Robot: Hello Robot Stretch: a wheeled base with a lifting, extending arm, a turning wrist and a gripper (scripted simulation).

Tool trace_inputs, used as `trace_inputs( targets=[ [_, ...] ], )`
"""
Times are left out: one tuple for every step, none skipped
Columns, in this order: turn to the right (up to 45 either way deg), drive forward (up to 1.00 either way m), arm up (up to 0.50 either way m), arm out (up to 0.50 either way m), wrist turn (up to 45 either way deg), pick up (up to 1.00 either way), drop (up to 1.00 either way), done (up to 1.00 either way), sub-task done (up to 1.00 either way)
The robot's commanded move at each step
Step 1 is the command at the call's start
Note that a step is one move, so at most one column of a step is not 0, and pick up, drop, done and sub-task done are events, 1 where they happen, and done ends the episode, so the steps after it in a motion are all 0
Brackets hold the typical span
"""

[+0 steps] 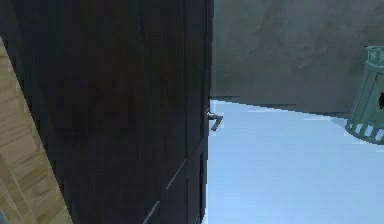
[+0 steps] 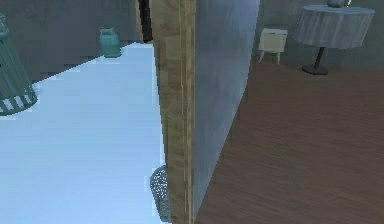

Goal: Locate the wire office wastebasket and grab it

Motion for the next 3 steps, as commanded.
trace_inputs(
  targets=[
    [0.0,0.00,0.10,0.00,0.0,0.00,0.00,0.00,0.00],
    [45.0,0.00,0.00,0.00,0.0,0.00,0.00,0.00,0.00],
    [15.0,0.00,0.00,0.00,0.0,0.00,0.00,0.00,0.00]
  ],
)
